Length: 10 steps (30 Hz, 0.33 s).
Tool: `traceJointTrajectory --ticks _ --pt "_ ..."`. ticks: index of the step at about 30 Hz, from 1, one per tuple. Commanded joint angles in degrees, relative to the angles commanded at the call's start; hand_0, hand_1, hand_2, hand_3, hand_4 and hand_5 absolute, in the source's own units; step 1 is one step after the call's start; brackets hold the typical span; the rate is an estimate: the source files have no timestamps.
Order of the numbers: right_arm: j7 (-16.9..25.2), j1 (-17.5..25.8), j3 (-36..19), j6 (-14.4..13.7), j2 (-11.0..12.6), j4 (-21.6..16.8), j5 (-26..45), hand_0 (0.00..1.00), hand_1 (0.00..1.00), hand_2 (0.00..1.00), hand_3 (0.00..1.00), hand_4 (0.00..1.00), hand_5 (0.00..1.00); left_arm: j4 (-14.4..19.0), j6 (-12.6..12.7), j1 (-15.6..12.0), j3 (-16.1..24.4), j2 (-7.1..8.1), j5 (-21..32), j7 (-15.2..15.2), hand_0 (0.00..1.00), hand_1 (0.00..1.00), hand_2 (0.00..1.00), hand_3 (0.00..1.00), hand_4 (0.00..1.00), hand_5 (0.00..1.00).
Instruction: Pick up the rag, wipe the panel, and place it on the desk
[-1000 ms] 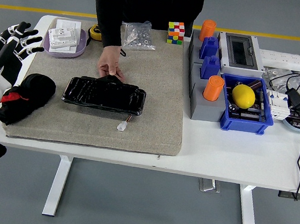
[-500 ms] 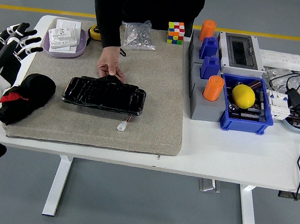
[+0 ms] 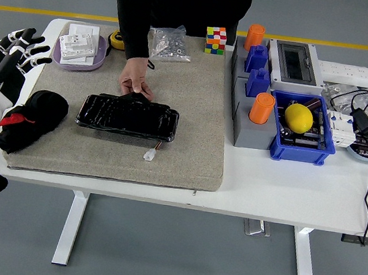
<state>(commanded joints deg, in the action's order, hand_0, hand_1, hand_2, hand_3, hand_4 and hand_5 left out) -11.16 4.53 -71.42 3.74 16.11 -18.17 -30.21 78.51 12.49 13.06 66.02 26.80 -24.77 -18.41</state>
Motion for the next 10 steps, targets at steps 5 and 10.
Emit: traceJointTrajectory --ticks 5,10 --pt "0.1 0.0 0.3 -0.1 -0.1 0.0 0.2 0.725 0.602 0.692 0.615 0.998 0.577 -0.1 0.0 0.1 -0.2 0.22 -0.1 0.1 0.428 0.548 0.558 0.556 0.753 0.317" --pt "0.2 -0.1 0.8 -0.2 0.1 -0.1 0.6 0.725 0.602 0.692 0.615 0.998 0.577 -0.2 0.1 0.2 -0.4 0.34 0.0 0.1 0.428 0.548 0.558 0.556 0.753 0.317"
